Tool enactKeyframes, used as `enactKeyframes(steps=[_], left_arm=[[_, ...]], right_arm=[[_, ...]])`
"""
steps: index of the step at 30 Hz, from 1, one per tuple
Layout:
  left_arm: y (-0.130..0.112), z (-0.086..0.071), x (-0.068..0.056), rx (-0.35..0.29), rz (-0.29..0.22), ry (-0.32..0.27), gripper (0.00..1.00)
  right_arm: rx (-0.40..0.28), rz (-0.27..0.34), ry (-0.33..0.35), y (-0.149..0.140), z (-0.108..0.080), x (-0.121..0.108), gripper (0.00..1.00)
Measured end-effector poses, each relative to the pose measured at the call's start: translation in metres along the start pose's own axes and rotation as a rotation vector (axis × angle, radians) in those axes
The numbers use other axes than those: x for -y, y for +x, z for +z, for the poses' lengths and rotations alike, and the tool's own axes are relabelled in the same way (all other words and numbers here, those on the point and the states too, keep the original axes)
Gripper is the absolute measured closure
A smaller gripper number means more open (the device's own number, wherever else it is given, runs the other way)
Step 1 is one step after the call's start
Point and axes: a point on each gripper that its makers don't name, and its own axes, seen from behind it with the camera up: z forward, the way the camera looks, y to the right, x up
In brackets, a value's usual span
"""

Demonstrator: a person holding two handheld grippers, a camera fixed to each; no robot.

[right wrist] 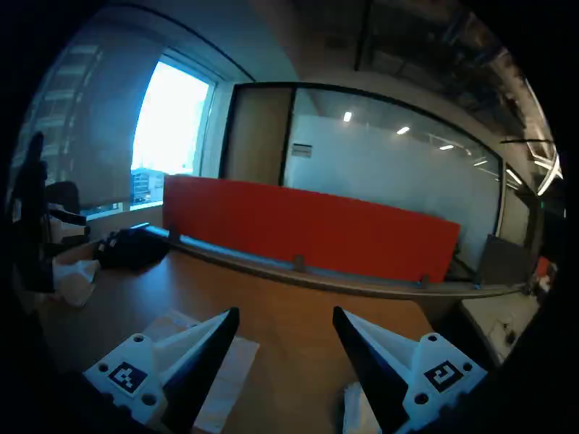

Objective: Fold towel

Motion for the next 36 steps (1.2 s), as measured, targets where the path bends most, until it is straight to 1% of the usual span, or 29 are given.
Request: enactKeyframes(steps=[2, 6, 8, 11, 14, 18, 23, 29, 36], left_arm=[[-0.008, 0.004, -0.007, 0.016, 0.003, -0.021, 0.05], [-0.028, 0.007, -0.025, 0.067, 0.008, -0.091, 0.05], [-0.036, 0.008, -0.032, 0.089, 0.015, -0.119, 0.05], [-0.051, 0.009, -0.039, 0.121, 0.028, -0.147, 0.05], [-0.067, 0.011, -0.044, 0.151, 0.037, -0.161, 0.05], [-0.089, 0.014, -0.05, 0.191, 0.036, -0.176, 0.05], [-0.118, 0.018, -0.055, 0.241, 0.037, -0.186, 0.05], [-0.154, 0.023, -0.06, 0.303, 0.056, -0.204, 0.05], [-0.196, 0.027, -0.074, 0.389, 0.066, -0.243, 0.05]], right_arm=[[0.025, -0.019, 0.034, -0.01, 0.002, 0.007, 0.0], [0.088, -0.054, 0.112, -0.031, 0.005, 0.021, 0.0], [0.118, -0.066, 0.15, -0.04, 0.007, 0.027, 0.0], [0.159, -0.081, 0.189, -0.057, 0.011, 0.034, 0.0], [0.189, -0.094, 0.212, -0.071, 0.015, 0.041, 0.0], [0.222, -0.099, 0.241, -0.09, 0.018, 0.054, 0.0], [0.261, -0.099, 0.273, -0.114, 0.02, 0.067, 0.0], [0.311, -0.11, 0.297, -0.142, 0.021, 0.079, 0.0], [0.372, -0.119, 0.329, -0.174, 0.021, 0.092, 0.0]])
